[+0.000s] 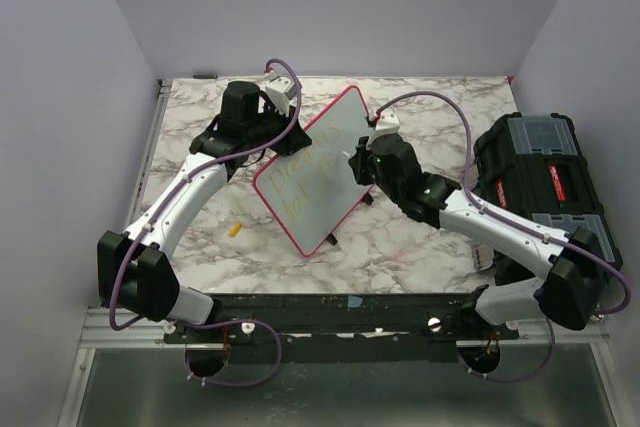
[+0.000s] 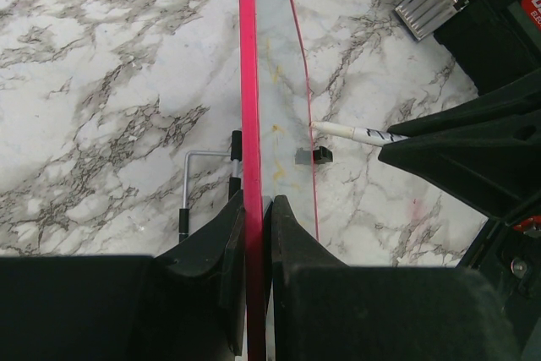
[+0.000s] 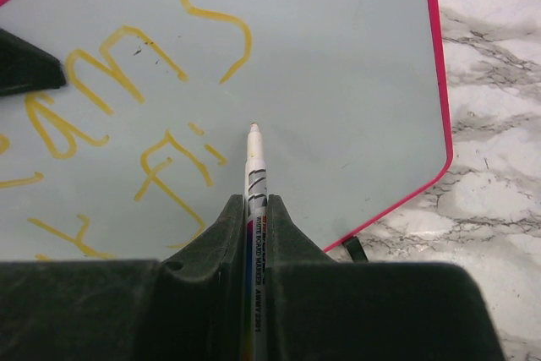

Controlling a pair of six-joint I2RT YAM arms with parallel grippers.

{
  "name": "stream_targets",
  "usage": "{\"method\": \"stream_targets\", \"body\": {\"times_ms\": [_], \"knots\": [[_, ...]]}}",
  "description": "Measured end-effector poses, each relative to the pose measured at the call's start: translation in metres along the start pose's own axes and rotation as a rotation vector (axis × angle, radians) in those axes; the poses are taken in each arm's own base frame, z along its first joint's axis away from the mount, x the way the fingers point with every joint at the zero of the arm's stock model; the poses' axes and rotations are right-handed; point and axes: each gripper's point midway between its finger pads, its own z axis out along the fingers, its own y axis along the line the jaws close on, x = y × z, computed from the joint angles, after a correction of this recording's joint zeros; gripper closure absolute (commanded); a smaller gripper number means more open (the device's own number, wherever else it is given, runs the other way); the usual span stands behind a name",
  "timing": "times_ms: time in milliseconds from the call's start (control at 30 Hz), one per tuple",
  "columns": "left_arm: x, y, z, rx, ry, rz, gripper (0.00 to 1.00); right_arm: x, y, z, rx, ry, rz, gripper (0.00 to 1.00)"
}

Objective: Write a sentence on the whiteboard

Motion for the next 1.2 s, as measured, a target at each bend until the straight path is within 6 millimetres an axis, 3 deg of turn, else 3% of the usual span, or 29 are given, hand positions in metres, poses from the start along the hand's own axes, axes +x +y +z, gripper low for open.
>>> {"method": "stream_targets", "body": {"times_ms": [400,800,1200], "knots": [[0.000,0.000,0.000,0.000,0.000,0.002,1.00,-0.006,0.005,0.014,-0.005,0.005,0.003,0.99],[0.001,0.000,0.000,-0.003,0.002,0.000,1.00,-0.005,0.016,0.014,-0.074,0.019,0.001,0.99],[0.001,0.001,0.000,-0.008,0.003,-0.001,1.00,0.015,0.014,0.011,-0.093,0.057,-0.007,0.99]]}}
